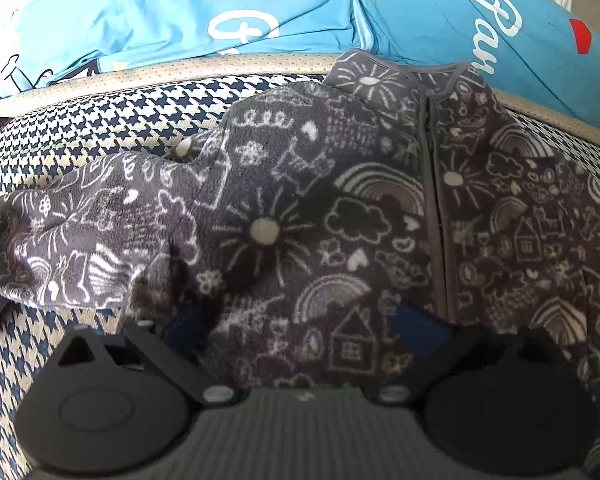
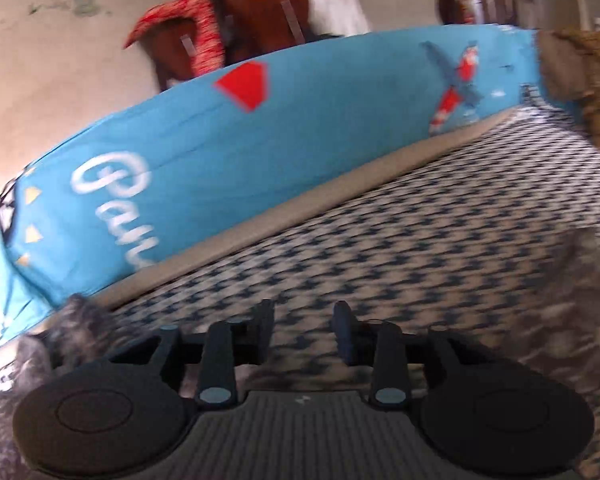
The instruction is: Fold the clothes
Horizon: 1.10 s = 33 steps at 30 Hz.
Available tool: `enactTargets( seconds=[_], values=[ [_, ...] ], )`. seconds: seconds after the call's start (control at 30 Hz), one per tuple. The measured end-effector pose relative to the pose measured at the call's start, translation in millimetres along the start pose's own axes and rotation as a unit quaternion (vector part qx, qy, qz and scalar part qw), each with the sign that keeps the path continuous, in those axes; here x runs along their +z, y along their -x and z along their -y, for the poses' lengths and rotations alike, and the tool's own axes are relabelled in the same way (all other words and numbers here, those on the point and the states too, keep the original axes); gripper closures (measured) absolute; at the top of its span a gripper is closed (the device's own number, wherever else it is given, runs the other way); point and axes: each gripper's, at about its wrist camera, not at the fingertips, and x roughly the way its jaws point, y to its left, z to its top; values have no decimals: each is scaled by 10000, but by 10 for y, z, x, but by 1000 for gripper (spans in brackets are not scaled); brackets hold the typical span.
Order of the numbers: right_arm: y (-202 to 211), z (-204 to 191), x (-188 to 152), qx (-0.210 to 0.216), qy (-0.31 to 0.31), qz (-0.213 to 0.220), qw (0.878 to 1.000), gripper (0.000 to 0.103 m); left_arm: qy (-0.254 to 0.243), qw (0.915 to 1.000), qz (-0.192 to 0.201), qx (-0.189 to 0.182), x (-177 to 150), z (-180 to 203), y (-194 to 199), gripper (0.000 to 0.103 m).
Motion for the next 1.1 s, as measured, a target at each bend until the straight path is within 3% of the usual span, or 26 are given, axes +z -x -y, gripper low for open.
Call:
enactTargets(
  seconds=[0.17,0.47,0.73,0.97,1.0,1.03,1.1],
  values=[
    [71,372,81,-615,-101,92,9980,59,-52,10000,2,26,-11,32,-9,0],
    [159,1065,211,-1465,-542,272,9873,31,-171,9998,5,29,-42,80,-10,0],
    [135,1409,200,-1847,-624,178,9806,29,-300,9995,23,56,-64,142,-16,0],
    [14,1579,155,-1558,-879,-151,9838,30,-353,9993,23,98,-67,157,-33,0],
    [-2,1600,142,-1473,-938,-187,9845,34,-362,9993,23,94,-70,151,-30,0],
    [-2,1618,132,-1349,-1031,-199,9853,50,-371,9993,24,89,-72,145,-26,0],
    [6,1622,121,-1220,-1129,-181,9859,64,-385,9992,25,94,-71,146,-29,0]
  ],
)
